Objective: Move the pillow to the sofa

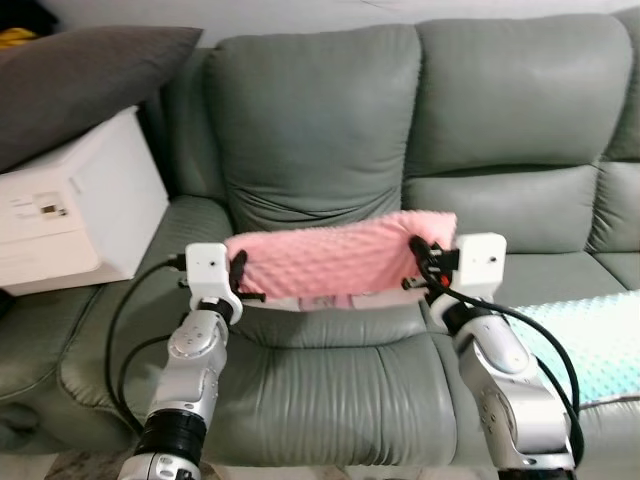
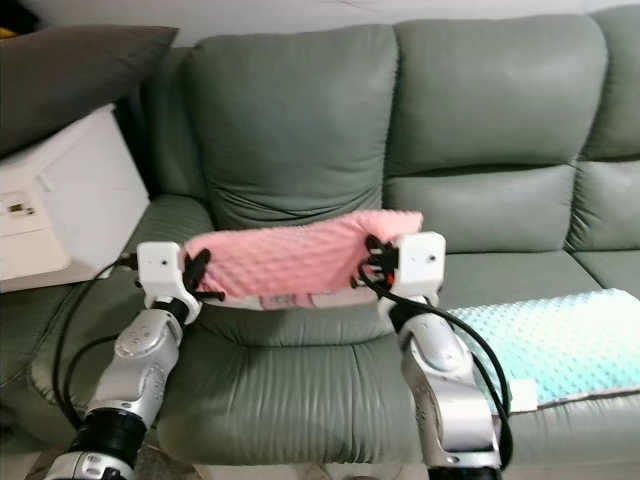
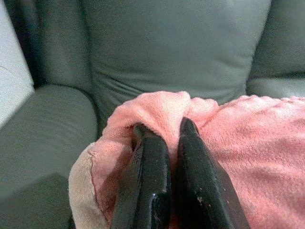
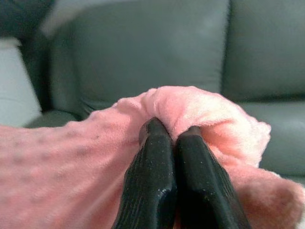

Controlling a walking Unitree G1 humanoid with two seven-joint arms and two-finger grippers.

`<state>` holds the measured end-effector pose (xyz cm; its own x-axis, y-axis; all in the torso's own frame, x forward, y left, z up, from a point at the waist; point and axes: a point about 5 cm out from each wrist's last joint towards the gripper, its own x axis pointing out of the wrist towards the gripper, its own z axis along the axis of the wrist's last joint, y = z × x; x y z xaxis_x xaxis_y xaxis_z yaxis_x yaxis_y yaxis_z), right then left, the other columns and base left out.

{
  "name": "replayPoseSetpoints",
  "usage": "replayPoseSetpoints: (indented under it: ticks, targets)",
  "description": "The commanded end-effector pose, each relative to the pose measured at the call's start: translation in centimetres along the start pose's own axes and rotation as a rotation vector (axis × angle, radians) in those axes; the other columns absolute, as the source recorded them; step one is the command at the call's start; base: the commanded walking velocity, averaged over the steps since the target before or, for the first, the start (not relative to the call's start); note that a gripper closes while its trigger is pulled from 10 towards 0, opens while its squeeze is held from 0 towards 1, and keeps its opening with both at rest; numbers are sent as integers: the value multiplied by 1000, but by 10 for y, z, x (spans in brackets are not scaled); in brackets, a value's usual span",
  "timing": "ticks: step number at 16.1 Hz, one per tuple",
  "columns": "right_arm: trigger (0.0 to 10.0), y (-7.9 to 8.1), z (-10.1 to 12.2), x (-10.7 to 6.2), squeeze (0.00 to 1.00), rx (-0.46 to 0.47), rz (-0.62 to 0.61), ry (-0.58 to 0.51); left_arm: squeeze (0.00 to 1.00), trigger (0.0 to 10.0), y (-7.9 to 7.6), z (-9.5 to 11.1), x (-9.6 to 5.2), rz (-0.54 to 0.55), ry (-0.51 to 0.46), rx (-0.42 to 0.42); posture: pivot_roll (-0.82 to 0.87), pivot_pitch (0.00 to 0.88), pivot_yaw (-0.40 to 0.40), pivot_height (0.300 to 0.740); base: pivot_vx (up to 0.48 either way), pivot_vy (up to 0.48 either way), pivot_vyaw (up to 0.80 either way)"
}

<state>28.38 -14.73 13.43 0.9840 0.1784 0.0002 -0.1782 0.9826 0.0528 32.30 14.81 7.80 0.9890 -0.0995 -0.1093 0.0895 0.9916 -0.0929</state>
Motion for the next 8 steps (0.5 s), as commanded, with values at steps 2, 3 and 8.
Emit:
replayPoseSetpoints:
  ticks: [2, 3, 8]
  targets:
    - [10000, -11, -7, 0, 0, -15, -62, 20, 0, 10000, 15, 2, 2, 25, -19, 15, -217, 4, 83, 740, 0, 0, 0]
    - [10000, -17, -11, -2, 0, -12, -89, 38, 0, 10000, 23, -6, 2, 65, 31, 77, -217, 29, 88, 740, 0, 0, 0]
    - [10000, -34, -24, -1, 0, -26, -106, 113, 0, 10000, 39, -7, 11, 132, 66, 116, -217, 130, 89, 740, 0, 0, 0]
